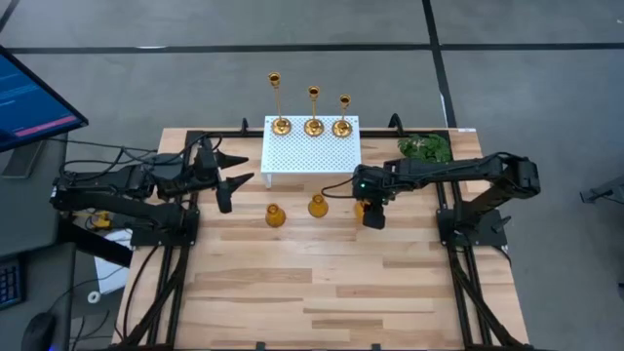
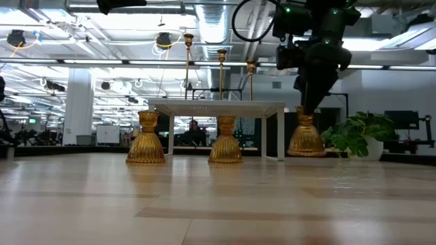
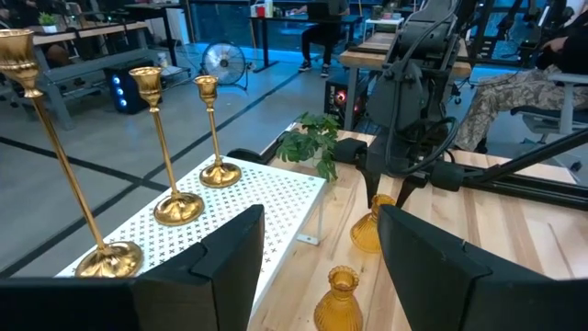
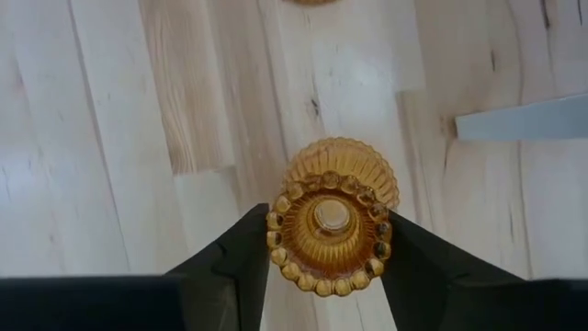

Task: Pick & Place candle stick holders
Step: Put the right yellow glass candle holder on the shelf

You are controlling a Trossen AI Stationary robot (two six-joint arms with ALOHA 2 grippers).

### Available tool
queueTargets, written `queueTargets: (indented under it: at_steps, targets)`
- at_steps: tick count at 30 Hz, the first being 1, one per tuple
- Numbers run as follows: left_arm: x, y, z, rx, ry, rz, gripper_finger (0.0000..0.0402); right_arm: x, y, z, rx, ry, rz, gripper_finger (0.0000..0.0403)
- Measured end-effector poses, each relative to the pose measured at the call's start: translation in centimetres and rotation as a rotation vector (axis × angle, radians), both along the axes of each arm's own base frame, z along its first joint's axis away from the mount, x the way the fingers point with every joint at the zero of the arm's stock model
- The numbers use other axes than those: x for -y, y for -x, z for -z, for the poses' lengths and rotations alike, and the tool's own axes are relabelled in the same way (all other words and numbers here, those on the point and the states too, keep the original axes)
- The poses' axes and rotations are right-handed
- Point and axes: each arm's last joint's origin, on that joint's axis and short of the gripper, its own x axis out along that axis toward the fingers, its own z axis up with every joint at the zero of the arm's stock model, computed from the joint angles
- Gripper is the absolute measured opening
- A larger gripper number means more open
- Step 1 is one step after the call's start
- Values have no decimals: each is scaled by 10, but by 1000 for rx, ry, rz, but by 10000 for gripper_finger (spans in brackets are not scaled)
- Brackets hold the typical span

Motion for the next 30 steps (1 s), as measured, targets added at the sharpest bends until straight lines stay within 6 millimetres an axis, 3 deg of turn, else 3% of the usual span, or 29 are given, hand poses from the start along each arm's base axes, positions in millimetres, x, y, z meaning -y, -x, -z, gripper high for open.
queueTargets:
  at_steps: [9,16,20,26,30]
  targets:
    - [0,0,0,0,0,0,214,0,1,0,-14,-3,3,189]
    - [0,0,0,0,0,0,214,1,-5,-14,22,12,-28,153]
    - [0,0,0,0,0,0,214,1,-6,-18,30,16,-34,154]
    - [0,0,0,0,0,0,214,1,-6,-18,30,12,-21,187]
    - [0,0,0,0,0,0,214,1,-6,-18,30,13,-24,163]
